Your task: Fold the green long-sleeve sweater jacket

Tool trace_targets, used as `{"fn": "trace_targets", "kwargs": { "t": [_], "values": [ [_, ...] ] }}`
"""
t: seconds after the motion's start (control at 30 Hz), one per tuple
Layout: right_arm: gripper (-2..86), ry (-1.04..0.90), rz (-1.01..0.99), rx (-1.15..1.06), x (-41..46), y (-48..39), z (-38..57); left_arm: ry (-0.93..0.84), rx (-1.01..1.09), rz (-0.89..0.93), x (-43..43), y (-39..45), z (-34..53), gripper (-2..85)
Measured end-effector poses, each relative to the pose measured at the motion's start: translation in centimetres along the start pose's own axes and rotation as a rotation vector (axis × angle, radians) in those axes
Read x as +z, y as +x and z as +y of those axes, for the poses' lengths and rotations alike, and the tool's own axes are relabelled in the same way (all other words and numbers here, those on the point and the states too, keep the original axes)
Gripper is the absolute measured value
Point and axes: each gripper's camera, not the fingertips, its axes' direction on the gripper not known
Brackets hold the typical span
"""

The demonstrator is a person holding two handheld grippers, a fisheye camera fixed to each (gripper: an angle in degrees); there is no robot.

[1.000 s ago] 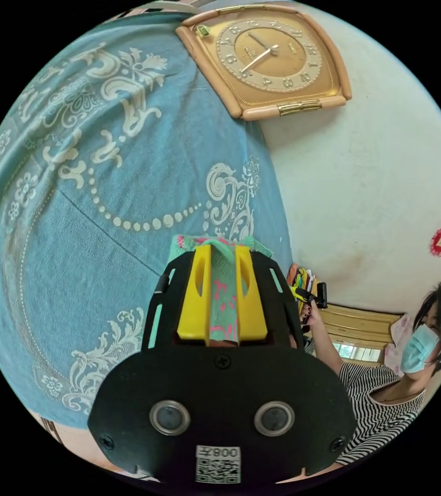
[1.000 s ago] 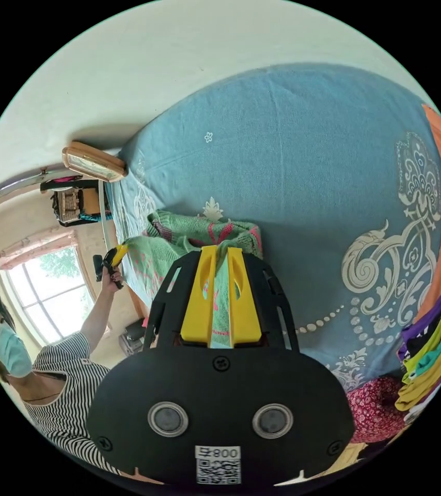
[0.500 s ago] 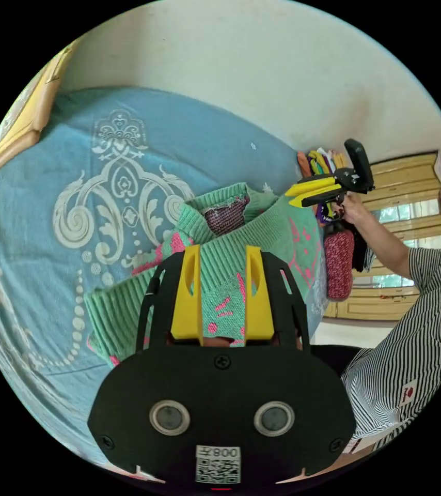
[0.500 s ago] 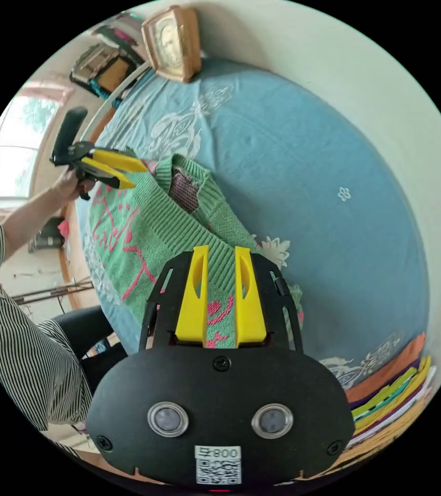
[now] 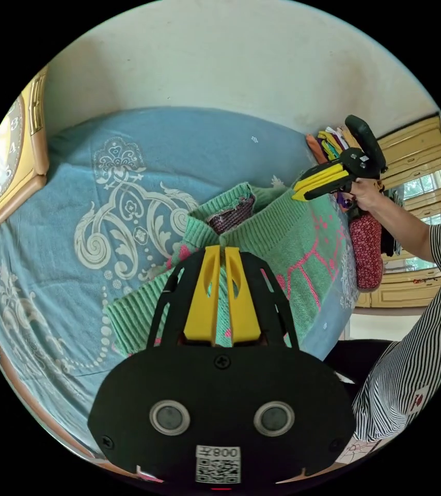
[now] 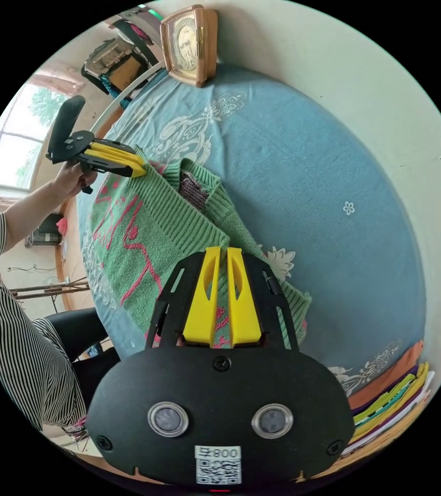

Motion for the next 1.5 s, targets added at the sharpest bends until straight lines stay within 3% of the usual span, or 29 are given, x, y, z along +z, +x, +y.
{"fn": "trace_targets", "kwargs": {
  "t": [0.37,0.73,0.9,1.0,1.2,1.37,1.5],
  "values": [
    [2.2,-0.001,0.063,0.119,2.5,-0.1,-1.4,0.0,-0.152,-0.044,3.9,-1.1,0.3,1.8],
    [3.8,0.193,-0.095,0.262,-2.1,0.2,3.6,0.196,-0.202,-0.183,-3.1,6.8,6.8,4.7],
    [1.3,0.248,-0.034,0.37,-4.6,0.2,8.2,0.26,-0.303,-0.209,-5.4,7.2,10.1,4.0],
    [0.7,0.207,0.017,0.383,-4.7,-0.9,10.4,0.296,-0.309,-0.108,-6.1,7.5,11.1,2.9],
    [0.0,-0.019,0.208,0.384,0.6,-2.8,12.5,0.059,-0.264,-0.121,0.3,7.5,9.6,1.0],
    [-0.3,0.043,0.262,0.369,0.9,-3.9,13.7,0.087,-0.228,-0.123,0.3,7.4,9.7,0.3],
    [-0.2,0.015,0.153,0.419,0.1,-3.2,14.6,0.076,-0.282,-0.029,-1.1,5.7,10.3,0.2]
  ]
}}
